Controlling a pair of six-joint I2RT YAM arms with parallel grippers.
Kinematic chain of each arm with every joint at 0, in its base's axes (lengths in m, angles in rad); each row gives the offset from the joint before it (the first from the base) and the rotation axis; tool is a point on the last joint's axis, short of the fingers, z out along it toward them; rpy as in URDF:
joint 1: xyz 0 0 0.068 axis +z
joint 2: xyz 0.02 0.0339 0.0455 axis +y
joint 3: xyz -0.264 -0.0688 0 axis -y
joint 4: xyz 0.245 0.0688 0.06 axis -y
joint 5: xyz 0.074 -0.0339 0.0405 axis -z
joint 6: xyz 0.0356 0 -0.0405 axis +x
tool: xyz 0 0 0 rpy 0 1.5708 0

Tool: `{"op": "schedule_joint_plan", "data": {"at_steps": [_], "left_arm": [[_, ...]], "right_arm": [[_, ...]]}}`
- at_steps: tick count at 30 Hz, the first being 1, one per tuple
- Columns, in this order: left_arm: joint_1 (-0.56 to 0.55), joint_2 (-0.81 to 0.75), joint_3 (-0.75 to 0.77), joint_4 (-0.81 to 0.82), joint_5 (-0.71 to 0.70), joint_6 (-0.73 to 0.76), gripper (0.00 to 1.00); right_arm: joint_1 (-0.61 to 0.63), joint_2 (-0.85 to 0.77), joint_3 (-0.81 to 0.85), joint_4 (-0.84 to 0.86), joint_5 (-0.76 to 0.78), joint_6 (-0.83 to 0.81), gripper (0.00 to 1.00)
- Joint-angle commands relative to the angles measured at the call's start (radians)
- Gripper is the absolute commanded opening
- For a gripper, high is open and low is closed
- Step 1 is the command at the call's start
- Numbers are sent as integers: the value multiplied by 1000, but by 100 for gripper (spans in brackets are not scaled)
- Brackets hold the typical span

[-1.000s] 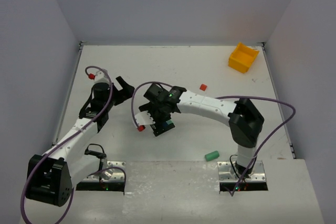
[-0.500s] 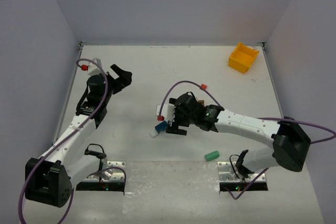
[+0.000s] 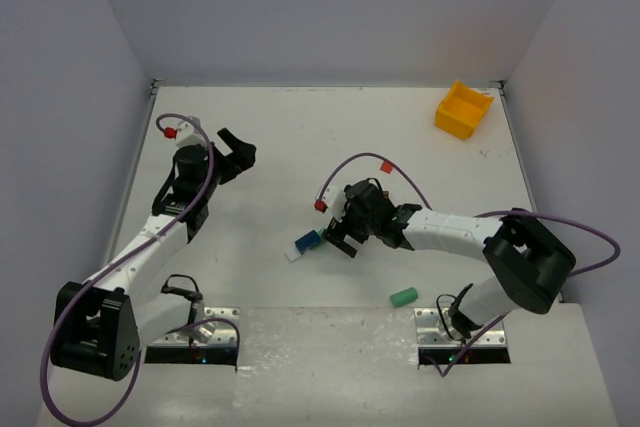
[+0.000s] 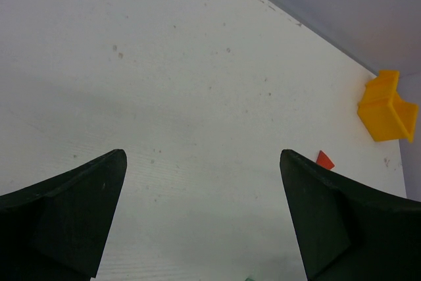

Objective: Build the wood block tower

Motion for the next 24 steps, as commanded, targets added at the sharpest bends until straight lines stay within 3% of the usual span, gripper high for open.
{"op": "schedule_joint_plan", "data": {"at_steps": [1,24], "left_arm": [[-9,6,-1,79,8,17,100],[-9,53,3,98,9,18,100]], "right_arm": [[-35,34,15,111,-41,48,98],[-55,173,35,210,91,81,99]]}}
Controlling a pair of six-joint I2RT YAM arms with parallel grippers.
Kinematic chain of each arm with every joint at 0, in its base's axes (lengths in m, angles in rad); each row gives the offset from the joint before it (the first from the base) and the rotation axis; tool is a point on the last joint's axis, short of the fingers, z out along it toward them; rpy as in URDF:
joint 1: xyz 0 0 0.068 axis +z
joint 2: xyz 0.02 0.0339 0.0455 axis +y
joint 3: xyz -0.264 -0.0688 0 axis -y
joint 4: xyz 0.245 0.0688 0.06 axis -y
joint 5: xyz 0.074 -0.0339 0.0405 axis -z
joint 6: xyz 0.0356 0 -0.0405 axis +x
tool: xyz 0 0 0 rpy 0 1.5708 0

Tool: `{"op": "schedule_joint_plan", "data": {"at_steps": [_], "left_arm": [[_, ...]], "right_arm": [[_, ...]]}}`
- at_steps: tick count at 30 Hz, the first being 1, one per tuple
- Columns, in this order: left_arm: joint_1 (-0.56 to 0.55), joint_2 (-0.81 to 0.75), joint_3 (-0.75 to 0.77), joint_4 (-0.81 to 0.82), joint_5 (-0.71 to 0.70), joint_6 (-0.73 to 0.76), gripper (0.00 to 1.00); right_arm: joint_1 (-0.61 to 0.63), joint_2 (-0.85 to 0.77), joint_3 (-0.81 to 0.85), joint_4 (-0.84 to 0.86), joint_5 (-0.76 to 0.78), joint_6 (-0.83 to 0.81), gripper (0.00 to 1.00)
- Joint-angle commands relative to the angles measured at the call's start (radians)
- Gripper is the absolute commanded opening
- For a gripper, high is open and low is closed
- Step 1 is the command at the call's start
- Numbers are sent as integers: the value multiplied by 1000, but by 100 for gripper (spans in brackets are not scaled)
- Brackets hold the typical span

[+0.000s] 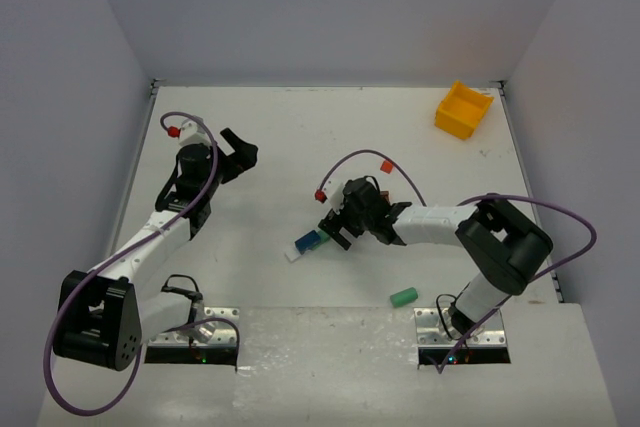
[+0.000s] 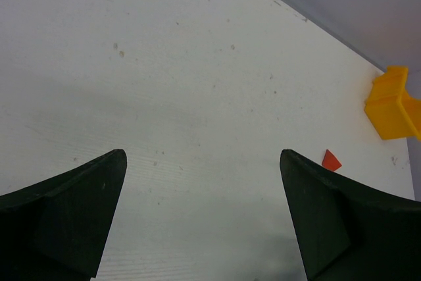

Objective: Build the wood block tower

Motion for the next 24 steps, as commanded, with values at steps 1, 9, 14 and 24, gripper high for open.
{"op": "schedule_joint_plan", "data": {"at_steps": [1,9,14,24], "left_arm": [[-9,1,4,59,3,8,100],[-9,1,3,62,4,8,100],[-9,1,5,65,6,8,100],[-9,2,3,70,8,10,100]], "right_arm": [[-6,25,35,38,52,9,99],[-7,50,59,22,38,13,99],[-7,32,57,5,9,15,99],[-6,34,72,-20,-23,16,99]]}}
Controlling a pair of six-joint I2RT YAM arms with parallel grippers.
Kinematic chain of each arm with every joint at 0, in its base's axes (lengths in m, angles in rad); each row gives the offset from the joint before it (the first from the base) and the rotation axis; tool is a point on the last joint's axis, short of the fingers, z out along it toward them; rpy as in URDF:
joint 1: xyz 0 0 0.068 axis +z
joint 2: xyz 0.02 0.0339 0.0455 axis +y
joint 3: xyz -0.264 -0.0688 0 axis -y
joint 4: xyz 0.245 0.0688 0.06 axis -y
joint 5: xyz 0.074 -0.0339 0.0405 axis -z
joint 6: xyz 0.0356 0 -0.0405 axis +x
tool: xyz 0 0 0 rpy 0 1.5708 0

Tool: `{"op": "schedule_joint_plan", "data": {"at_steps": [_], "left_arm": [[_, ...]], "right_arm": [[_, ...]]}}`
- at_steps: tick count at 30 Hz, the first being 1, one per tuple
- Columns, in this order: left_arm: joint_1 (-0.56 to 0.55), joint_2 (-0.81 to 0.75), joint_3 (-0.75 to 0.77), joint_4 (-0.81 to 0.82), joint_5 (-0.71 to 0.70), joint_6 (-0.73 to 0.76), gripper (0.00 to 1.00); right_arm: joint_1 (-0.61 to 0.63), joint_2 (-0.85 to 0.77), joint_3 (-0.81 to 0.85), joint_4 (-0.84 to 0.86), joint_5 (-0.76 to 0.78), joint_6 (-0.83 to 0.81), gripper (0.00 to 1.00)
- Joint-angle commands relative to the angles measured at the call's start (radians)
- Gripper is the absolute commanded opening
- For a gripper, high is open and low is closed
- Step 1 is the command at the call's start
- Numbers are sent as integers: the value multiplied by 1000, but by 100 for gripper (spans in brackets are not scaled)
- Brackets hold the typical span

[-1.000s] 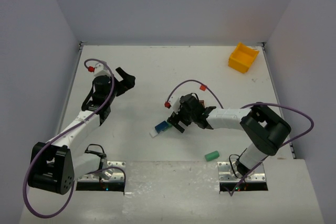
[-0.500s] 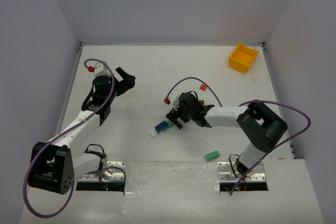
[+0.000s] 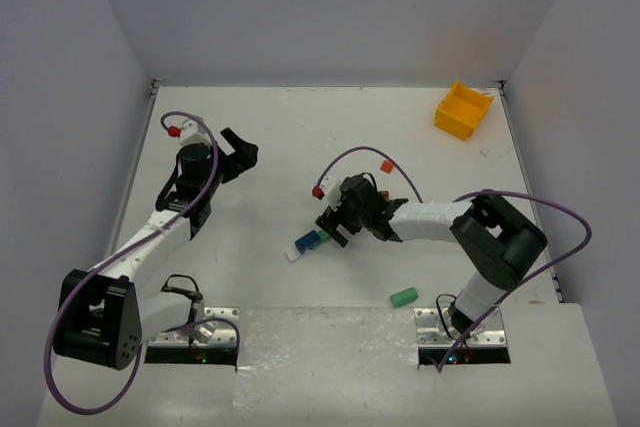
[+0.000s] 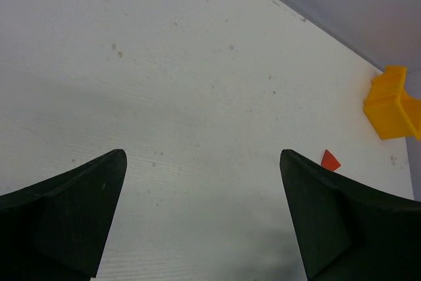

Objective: Build the wood block tower

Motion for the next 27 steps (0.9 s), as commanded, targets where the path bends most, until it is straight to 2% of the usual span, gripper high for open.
{"op": "schedule_joint_plan", "data": {"at_steps": [1,19,27], "left_arm": [[-9,-3,3,62,5,9,100],[-10,-1,3,63,11,11,100],[-10,-24,6,44,12,16,100]], "right_arm": [[-4,-2,34,-23,-21,7,99],[-6,-19,22,-28,-3,13,99],[-7,-159,-7,-34,107,-2,99]]}}
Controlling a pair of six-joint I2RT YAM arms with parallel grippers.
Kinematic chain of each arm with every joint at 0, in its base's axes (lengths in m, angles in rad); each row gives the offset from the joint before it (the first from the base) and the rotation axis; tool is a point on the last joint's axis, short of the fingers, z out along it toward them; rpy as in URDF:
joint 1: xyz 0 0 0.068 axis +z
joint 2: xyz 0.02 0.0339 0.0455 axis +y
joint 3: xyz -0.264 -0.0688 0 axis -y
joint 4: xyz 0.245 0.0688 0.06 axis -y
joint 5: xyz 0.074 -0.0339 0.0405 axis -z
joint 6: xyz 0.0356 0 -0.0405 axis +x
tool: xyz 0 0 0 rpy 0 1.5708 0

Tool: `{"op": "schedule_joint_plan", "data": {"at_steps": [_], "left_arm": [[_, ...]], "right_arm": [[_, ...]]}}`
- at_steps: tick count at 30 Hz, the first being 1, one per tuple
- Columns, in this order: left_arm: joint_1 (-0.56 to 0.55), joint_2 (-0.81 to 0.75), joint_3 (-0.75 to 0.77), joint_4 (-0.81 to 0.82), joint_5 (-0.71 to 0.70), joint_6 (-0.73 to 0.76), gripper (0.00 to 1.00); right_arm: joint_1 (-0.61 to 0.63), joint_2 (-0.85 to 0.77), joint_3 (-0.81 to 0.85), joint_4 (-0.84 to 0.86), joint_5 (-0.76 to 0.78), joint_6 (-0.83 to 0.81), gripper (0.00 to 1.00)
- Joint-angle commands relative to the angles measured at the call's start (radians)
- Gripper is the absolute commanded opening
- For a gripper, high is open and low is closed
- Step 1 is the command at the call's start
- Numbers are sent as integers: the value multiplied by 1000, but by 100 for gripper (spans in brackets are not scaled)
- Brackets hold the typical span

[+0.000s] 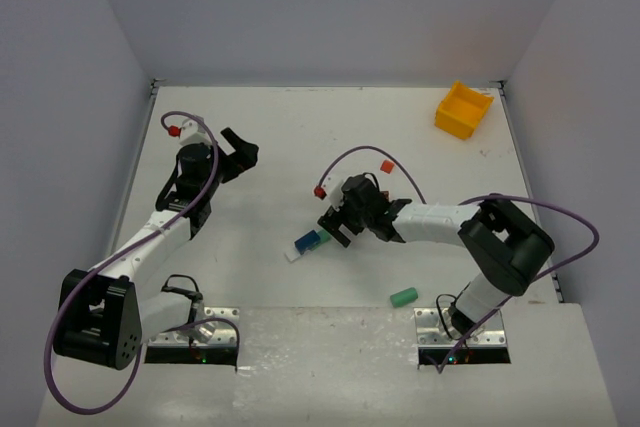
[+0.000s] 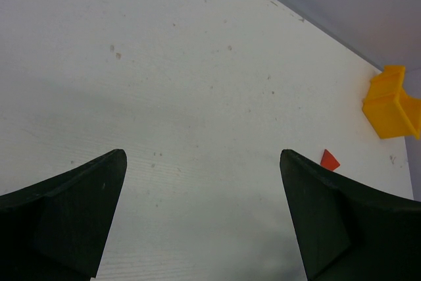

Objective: Build the wood block tower

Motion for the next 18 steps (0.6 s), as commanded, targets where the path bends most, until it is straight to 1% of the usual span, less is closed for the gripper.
{"op": "schedule_joint_plan", "data": {"at_steps": [1,5,8,10,13,16,18], "left_arm": [[-9,-30,4,36,7,13,100],[-9,-52,-4,30,5,11,100],[-10,-65,-8,25,12,8,100],[-9,-69,-8,21,18,7,100],[-9,-74,-7,18,33,2,100],[-10,-73,-8,26,53,-1,100],[-10,-70,-8,30,81,-3,100]], "right_arm": [[-9,-144,-2,12,105,2,99],[-39,-224,5,-20,212,92,99],[-128,-269,19,-125,245,273,99],[-169,-274,27,-188,250,355,99],[-244,-262,17,-248,237,474,99],[-302,-236,-3,-248,149,523,99],[-320,-201,1,-248,117,547,99]]}}
